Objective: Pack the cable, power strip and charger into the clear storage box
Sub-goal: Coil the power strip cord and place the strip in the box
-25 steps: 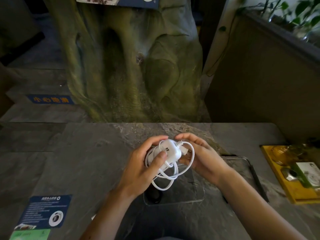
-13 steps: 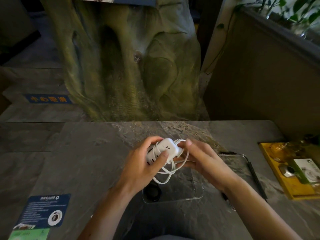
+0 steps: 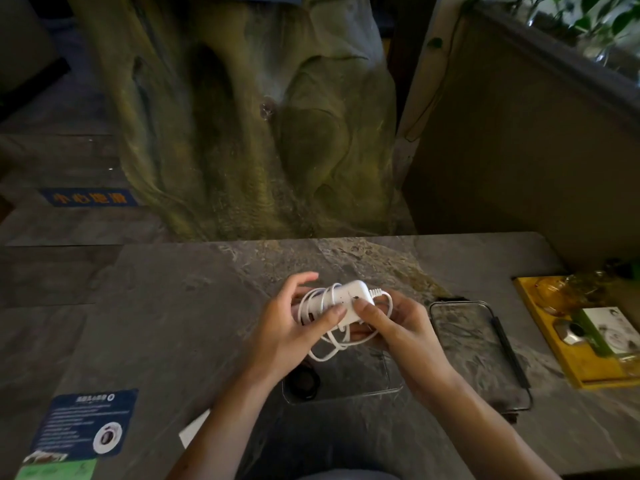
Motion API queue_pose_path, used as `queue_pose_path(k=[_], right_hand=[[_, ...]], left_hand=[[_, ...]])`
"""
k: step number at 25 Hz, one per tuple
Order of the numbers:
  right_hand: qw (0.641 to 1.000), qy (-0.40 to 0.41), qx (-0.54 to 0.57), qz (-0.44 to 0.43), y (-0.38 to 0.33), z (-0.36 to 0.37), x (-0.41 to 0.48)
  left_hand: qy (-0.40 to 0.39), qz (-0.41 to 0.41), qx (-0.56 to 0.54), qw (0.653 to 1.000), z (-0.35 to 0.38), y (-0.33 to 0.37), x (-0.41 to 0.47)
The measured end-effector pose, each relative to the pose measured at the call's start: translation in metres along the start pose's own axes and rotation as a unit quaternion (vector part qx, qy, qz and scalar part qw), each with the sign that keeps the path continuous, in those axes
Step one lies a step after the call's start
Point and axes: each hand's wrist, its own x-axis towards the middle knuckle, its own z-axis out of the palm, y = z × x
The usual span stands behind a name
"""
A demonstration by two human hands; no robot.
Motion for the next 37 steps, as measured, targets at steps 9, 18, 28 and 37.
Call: queue_pose_path(k=[9,18,28,37], right_hand=[[0.998,0.054,-0.023,0.032,0.038,-0.008,-0.004],[0.984,-0.049,0.052,0.161,0.062,-0.042,-0.004],[0.973,0.023,0.095,0.211,0.113,-0.068,-0.001],[0.968,0.122,0.045,0.216,0.139,-0.077,0.049]], left_hand=[[0.040,-0.134,-0.177,0.974,0.026,-0.027,-0.011],[-0.037,-0.215,-0.257,0.941,0.044,-0.066,-0.009],[-0.027,-0.249,-0.112,0.962,0.077,-0.108,-0.004],[0.169,-0.224,0.117,0.952,0.034,-0.175,0.014]])
